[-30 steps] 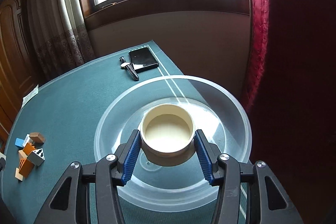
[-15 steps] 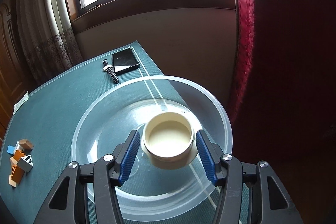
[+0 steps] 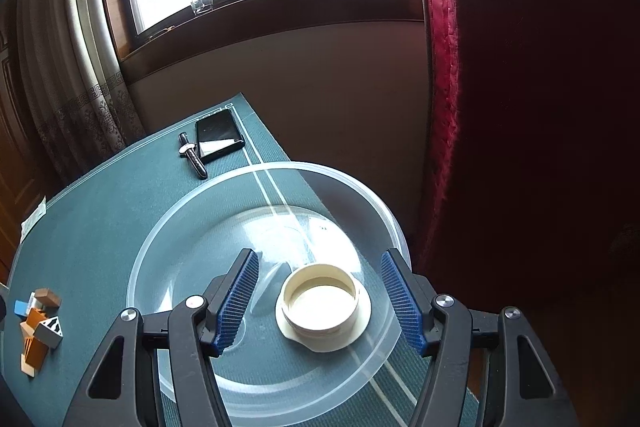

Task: Organize rigid objects
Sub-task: 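Carry the cup and triangle over the clear basin with both grippers, then lower the cup into the basin and open the right gripper while the left releases the triangle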

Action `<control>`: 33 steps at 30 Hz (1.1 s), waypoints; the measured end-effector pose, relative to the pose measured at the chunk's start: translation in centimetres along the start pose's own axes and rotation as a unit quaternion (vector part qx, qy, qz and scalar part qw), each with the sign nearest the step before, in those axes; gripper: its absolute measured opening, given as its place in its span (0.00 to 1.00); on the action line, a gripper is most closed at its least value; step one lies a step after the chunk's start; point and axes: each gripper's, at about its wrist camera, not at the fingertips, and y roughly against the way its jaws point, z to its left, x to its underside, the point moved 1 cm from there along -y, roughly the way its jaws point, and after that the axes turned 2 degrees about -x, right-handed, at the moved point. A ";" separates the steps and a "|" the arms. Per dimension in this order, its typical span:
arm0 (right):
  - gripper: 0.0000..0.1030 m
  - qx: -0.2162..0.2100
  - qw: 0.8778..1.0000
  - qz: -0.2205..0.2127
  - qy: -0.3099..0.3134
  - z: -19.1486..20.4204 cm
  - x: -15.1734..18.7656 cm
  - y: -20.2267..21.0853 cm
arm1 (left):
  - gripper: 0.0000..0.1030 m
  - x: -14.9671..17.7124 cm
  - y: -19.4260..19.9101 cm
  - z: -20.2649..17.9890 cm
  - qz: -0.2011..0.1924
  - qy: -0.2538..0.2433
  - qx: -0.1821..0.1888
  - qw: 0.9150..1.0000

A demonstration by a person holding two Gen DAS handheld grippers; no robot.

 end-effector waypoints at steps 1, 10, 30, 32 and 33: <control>0.65 0.001 1.000 -0.001 -0.002 -0.2 -0.1 0.1 | 0.49 -0.2 -0.5 -0.8 0.004 -0.005 0.010 1.000; 0.65 0.014 0.999 0.004 -0.036 -2.1 -0.6 -0.2 | 0.49 -0.8 -5.9 -7.1 0.059 -0.024 0.078 0.995; 0.65 0.018 0.998 -0.005 -0.054 -2.6 -1.0 0.0 | 0.73 -0.7 -9.4 -9.7 0.080 -0.022 0.103 0.991; 0.65 0.018 0.998 -0.007 -0.055 -2.7 -1.0 0.1 | 0.73 -0.8 -9.2 -9.2 0.076 -0.020 0.094 0.992; 0.65 0.018 0.998 -0.008 -0.056 -2.7 -1.1 0.2 | 0.73 -0.8 -9.1 -8.8 0.073 -0.019 0.090 0.993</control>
